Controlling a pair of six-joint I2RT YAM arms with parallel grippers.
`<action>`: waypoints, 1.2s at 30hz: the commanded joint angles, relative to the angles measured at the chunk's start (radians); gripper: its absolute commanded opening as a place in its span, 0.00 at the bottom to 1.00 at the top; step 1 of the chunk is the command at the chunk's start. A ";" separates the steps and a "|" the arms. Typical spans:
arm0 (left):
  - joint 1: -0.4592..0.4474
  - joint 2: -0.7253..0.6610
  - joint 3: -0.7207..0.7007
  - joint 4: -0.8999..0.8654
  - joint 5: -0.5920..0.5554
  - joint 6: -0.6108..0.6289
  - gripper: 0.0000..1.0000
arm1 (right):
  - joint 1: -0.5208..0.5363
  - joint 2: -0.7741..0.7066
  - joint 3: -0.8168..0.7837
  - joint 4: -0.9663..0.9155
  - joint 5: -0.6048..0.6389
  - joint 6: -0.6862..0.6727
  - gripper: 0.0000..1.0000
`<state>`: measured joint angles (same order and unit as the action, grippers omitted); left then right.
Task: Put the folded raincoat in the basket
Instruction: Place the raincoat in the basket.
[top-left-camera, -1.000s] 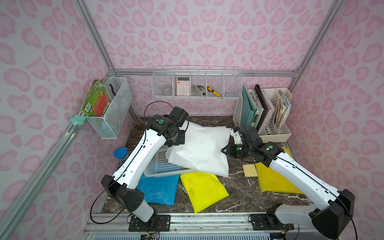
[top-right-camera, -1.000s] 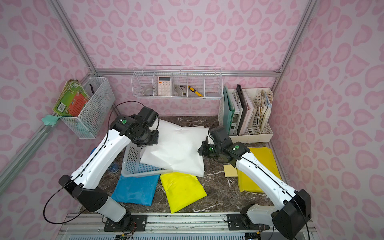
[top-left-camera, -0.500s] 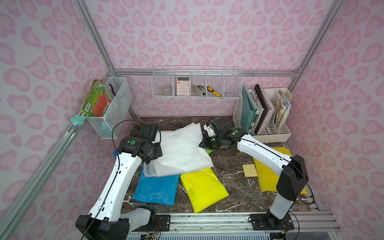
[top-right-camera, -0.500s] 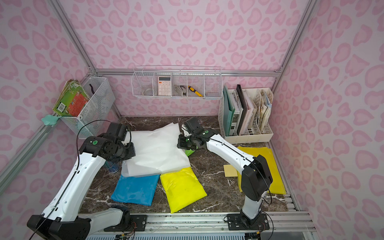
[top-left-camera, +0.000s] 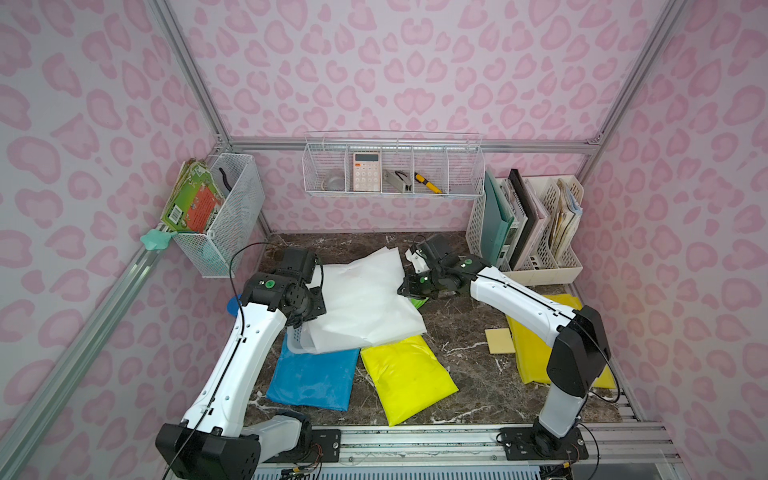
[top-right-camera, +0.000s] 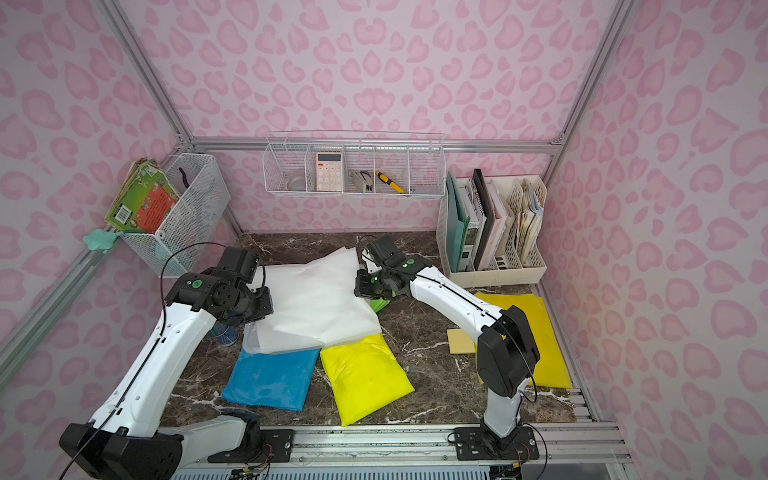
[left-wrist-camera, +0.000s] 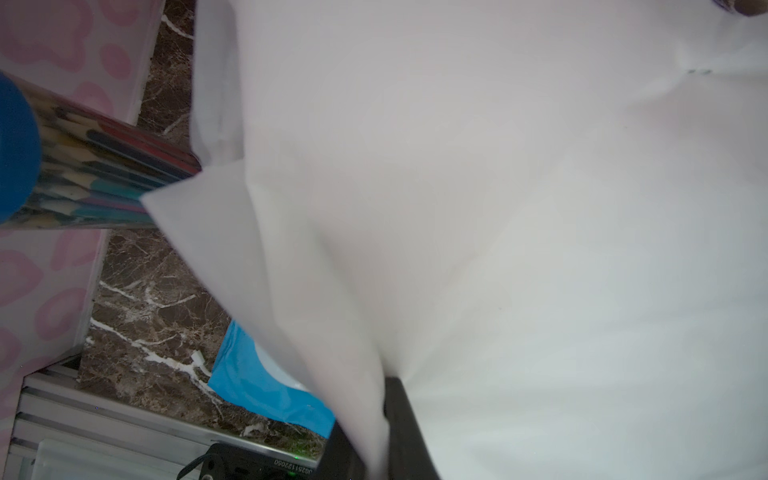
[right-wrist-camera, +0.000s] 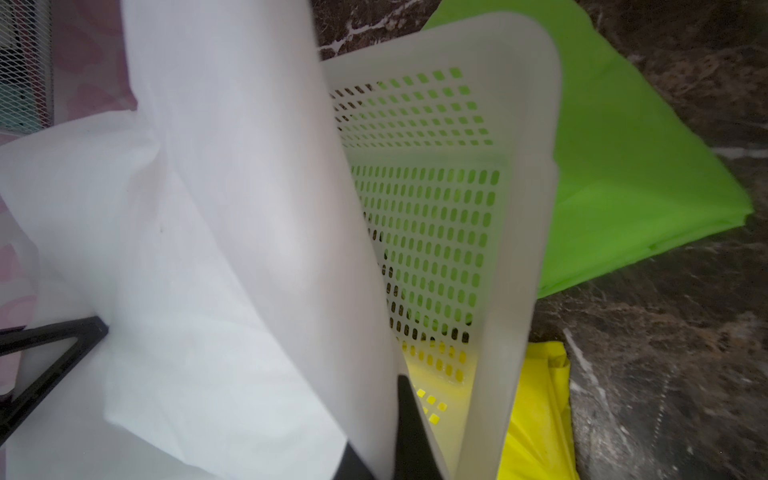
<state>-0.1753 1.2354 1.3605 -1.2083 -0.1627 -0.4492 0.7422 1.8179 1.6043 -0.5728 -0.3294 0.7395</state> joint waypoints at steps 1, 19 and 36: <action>0.016 0.015 0.001 0.002 -0.051 -0.003 0.00 | 0.000 0.030 0.041 0.001 -0.014 -0.001 0.00; 0.072 0.211 -0.042 0.072 0.200 -0.011 0.00 | -0.041 0.049 -0.068 -0.064 0.091 -0.089 0.00; -0.141 0.275 -0.014 0.206 0.296 -0.068 0.00 | -0.224 -0.228 -0.340 -0.017 -0.079 -0.182 0.00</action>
<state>-0.3172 1.4849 1.3075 -0.9668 0.2264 -0.5171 0.4866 1.5833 1.2381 -0.6159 -0.3920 0.5533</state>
